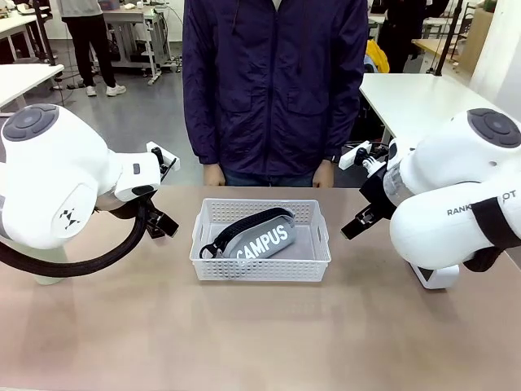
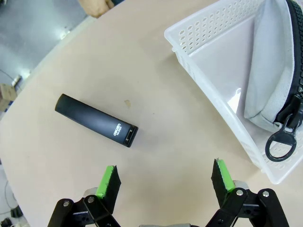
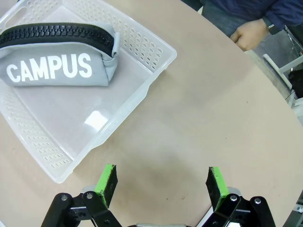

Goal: Efficiently arrange items inside the basket to fit them all.
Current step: Pick up the Digital clock and place it inside the Organizing basket.

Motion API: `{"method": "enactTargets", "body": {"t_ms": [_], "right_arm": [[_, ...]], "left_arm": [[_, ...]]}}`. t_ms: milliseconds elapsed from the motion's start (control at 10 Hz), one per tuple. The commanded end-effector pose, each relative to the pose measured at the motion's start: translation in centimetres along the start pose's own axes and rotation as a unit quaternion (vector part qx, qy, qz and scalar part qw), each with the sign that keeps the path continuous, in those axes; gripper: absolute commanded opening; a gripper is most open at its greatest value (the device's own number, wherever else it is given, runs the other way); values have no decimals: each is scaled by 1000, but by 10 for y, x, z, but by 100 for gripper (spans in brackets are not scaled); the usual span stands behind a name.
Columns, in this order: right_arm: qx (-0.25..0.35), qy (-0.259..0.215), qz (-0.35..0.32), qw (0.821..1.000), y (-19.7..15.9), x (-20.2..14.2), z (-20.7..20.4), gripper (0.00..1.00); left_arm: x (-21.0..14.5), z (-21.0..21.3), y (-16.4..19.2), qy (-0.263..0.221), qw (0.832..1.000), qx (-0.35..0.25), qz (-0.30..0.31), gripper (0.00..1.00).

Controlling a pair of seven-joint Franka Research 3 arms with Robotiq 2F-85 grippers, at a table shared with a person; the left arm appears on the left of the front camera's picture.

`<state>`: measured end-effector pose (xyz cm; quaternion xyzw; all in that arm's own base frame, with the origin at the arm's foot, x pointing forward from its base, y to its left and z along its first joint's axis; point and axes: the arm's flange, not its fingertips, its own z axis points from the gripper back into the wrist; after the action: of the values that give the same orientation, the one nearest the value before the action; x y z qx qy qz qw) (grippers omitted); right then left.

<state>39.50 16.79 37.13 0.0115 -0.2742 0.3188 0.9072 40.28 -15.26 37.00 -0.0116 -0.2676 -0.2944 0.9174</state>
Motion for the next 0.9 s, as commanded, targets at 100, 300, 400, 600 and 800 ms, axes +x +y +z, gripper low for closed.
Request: {"method": "enactTargets", "body": {"t_ms": [100, 300, 400, 600, 800], "right_arm": [[0, 0, 0, 1000, 0, 0, 0, 100], [19, 2, -2, 1000, -3, -3, 8, 100], [60, 17, -6, 998, -9, -8, 27, 100], [91, -52, -96, 990, -29, -36, 105, 100], [149, -145, -172, 963, -56, -83, 159, 100]], "left_arm": [[0, 0, 0, 0, 1000, 0, 0, 100], [-5, 8, -4, 4, 999, -13, -40, 100], [-9, 28, -5, -11, 996, -72, -58, 100], [-30, 96, -1, -32, 984, -170, -31, 100], [-69, 157, 23, -116, 965, -235, 24, 100]]}}
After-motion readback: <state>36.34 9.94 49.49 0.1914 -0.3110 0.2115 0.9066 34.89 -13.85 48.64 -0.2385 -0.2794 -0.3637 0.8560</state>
